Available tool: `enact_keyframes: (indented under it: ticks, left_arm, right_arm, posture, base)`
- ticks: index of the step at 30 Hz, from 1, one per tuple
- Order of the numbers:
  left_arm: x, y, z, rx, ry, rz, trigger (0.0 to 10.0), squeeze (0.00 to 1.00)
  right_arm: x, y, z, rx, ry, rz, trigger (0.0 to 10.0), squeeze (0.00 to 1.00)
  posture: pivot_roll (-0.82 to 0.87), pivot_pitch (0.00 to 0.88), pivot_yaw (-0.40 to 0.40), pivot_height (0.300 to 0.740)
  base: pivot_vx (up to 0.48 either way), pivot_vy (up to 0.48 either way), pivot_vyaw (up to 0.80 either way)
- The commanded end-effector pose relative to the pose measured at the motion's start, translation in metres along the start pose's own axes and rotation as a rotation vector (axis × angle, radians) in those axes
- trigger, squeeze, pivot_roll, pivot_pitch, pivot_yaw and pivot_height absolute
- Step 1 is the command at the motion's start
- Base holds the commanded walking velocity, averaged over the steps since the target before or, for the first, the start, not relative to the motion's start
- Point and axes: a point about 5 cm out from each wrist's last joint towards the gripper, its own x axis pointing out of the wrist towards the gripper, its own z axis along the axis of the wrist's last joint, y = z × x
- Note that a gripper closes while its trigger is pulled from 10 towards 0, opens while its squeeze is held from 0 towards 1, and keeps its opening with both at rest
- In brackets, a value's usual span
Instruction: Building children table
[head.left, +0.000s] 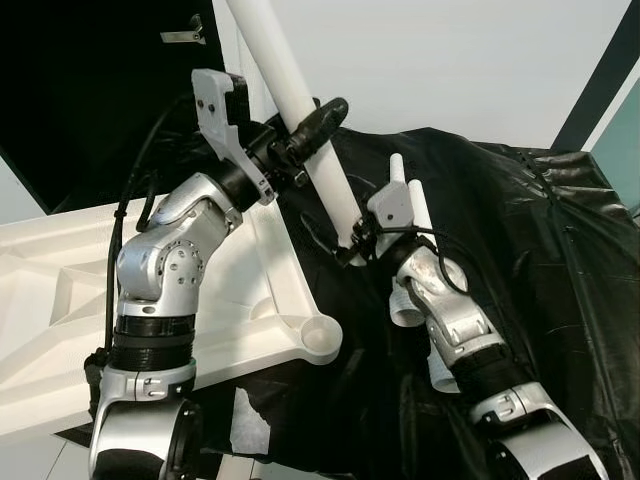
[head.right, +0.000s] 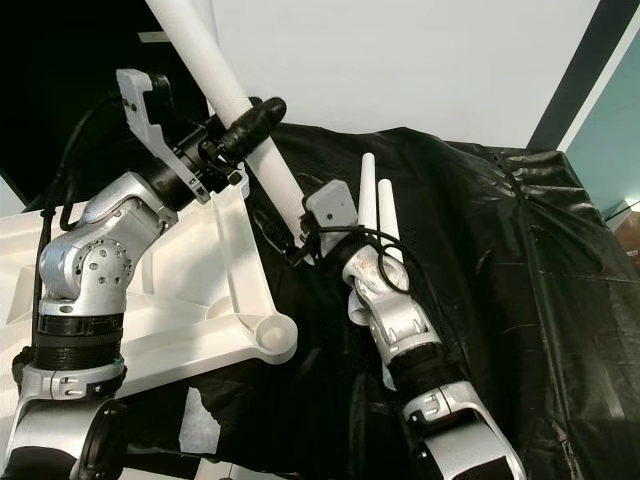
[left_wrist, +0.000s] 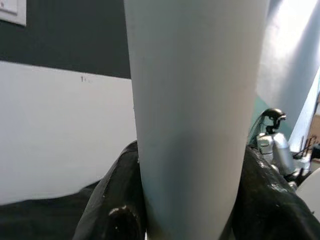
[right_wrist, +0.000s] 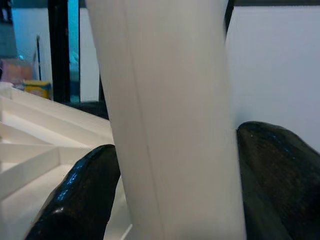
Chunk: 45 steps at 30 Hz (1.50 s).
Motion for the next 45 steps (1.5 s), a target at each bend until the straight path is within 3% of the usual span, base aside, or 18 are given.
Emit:
enact_keyframes:
  ticks: [1,10,20,21,24,25,27,35,36,37,42,43,45]
  left_arm:
    - [0.004,-0.011,0.006,0.051,-0.033,-0.035,10.0,0.00]
    - [0.012,-0.029,0.004,0.153,-0.032,-0.054,10.0,0.00]
    - [0.015,-0.035,-0.002,0.155,-0.018,-0.061,10.0,0.00]
    - [0.015,-0.036,-0.003,0.157,-0.016,-0.061,10.0,0.00]
    - [0.015,-0.036,-0.004,0.158,-0.016,-0.063,10.0,0.00]
    - [0.015,-0.037,-0.004,0.161,-0.014,-0.065,10.0,0.00]
    - [0.015,-0.037,-0.005,0.163,-0.011,-0.065,10.0,0.00]
    - [0.013,-0.034,-0.009,0.169,0.017,-0.065,10.0,0.00]
    - [0.011,-0.031,-0.011,0.140,0.032,-0.066,10.0,1.00]
    - [0.010,-0.030,-0.011,0.142,0.036,-0.066,10.0,1.00]
    - [0.007,-0.026,-0.013,0.195,0.065,-0.044,10.0,1.00]
    - [0.004,-0.024,-0.013,0.216,0.076,-0.043,10.0,0.00]
    - [-0.003,-0.020,-0.014,0.245,0.101,-0.046,10.0,0.00]
  right_arm:
    - [0.005,0.004,0.000,-0.027,0.035,0.020,10.0,0.00]
    - [0.019,0.009,0.007,-0.079,0.091,0.053,10.0,0.00]
    - [0.023,0.009,0.012,-0.092,0.086,0.042,9.9,0.00]
    - [0.023,0.010,0.013,-0.094,0.088,0.040,4.6,0.00]
    - [0.023,0.010,0.013,-0.096,0.088,0.038,4.5,0.00]
    - [0.023,0.010,0.014,-0.102,0.088,0.038,0.1,0.00]
    - [0.023,0.010,0.014,-0.103,0.088,0.040,0.0,0.00]
    - [0.020,0.008,0.011,-0.047,0.112,0.012,0.0,0.00]
    - [0.019,0.006,0.009,-0.006,0.124,-0.018,0.0,0.00]
    - [0.019,0.004,0.008,0.004,0.133,-0.034,10.0,0.00]
    - [0.018,0.001,0.006,0.032,0.149,-0.082,10.0,0.00]
    - [0.017,-0.001,0.004,0.055,0.156,-0.104,10.0,0.00]
    - [0.015,-0.002,0.001,0.094,0.167,-0.133,10.0,0.00]
  posture:
    - [0.06,0.000,-0.036,0.740]
    - [0.06,0.000,-0.040,0.740]
    - [0.06,0.000,-0.039,0.740]
    - [0.06,0.000,-0.037,0.740]
    - [0.06,0.000,-0.037,0.740]
    - [0.06,0.000,-0.036,0.740]
    - [0.06,0.000,-0.036,0.740]
    - [0.07,0.000,-0.040,0.740]
    - [0.07,0.000,-0.040,0.740]
    - [0.07,0.000,-0.041,0.740]
    - [0.07,0.000,-0.041,0.740]
    - [0.08,0.000,-0.042,0.740]
    - [0.08,0.000,-0.043,0.740]
  base:
    - [0.000,0.000,0.00]
    - [0.000,0.000,0.00]
    - [0.000,0.000,0.00]
    - [0.000,0.000,0.00]
    - [0.000,0.000,0.00]
    - [0.000,0.000,0.00]
    - [0.000,0.000,0.00]
    - [0.000,0.000,0.00]
    - [0.000,0.000,0.00]
    - [0.000,0.000,0.00]
    - [0.000,0.000,0.00]
    - [0.000,0.000,0.00]
    - [0.000,0.000,0.00]
